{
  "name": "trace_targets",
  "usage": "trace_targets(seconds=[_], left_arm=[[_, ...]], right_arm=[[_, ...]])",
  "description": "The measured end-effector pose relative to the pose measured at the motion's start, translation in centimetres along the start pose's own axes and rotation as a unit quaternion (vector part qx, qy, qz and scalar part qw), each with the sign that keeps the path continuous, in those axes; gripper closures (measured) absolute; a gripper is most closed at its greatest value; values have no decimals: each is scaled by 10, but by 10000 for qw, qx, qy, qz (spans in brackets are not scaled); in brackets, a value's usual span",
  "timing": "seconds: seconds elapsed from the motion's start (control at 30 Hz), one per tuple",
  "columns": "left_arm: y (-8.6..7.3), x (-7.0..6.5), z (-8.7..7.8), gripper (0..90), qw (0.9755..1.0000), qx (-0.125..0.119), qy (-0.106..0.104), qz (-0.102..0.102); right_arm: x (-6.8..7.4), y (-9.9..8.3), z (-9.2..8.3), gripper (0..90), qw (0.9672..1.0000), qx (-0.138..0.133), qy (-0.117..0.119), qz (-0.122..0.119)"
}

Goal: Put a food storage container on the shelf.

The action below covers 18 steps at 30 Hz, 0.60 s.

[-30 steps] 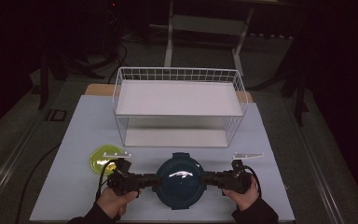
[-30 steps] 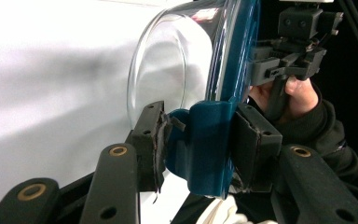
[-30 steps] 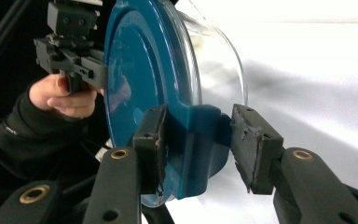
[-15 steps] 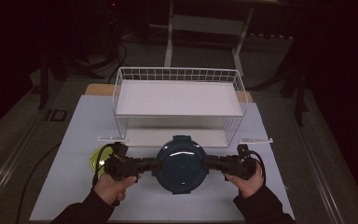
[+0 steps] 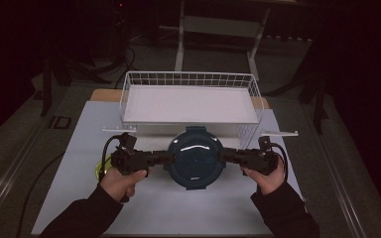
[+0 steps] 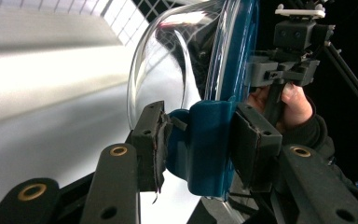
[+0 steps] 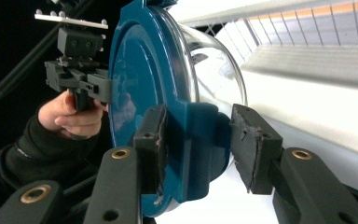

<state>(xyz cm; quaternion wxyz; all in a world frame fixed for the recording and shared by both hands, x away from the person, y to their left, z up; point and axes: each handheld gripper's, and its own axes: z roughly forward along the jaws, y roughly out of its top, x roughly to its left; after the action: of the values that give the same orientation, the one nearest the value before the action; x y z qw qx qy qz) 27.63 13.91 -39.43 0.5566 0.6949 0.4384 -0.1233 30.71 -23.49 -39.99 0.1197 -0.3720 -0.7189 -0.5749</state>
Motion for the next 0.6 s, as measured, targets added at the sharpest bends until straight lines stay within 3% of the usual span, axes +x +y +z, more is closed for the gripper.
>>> trace_targets(seconds=[0.4,0.6], left_arm=[[40,-2,-7,570,9998,-177,16,123],[60,-1,-6,570,9994,-327,-42,140]], right_arm=[[4,41,2,571,9998,-164,-91,-54],[3,64,0,573,9992,-384,-122,-57]])
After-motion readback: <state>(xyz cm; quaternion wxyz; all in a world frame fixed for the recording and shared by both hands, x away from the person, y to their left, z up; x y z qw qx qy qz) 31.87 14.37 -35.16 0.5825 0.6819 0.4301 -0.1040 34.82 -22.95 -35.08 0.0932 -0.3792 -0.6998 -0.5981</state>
